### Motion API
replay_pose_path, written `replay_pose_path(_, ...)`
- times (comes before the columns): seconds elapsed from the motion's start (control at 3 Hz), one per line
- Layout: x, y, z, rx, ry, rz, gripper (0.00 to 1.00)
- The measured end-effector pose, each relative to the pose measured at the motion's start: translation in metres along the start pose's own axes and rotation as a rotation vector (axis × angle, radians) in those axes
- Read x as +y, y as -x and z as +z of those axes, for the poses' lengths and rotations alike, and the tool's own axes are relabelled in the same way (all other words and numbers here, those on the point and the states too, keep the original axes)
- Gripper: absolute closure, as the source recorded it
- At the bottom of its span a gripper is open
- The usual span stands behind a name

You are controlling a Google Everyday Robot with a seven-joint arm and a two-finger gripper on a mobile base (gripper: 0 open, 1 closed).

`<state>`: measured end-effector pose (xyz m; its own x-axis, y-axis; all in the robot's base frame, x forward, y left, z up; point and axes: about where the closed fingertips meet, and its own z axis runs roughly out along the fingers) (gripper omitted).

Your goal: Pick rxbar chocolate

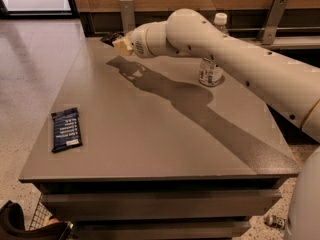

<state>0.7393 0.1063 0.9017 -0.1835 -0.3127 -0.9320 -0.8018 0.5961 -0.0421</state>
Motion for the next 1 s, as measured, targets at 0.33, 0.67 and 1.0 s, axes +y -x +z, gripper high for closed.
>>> replay_pose_path(0.33, 0.0, 0.015, -0.03, -0.013, 0.037, -0.076, 1.0)
replay_pose_path(0.67, 0.001, 0.024, -0.043, -0.016, 0.068, -0.121, 1.0)
replay_pose_path(1.0, 0.004, 0.029, -0.05, -0.019, 0.091, -0.163, 1.0)
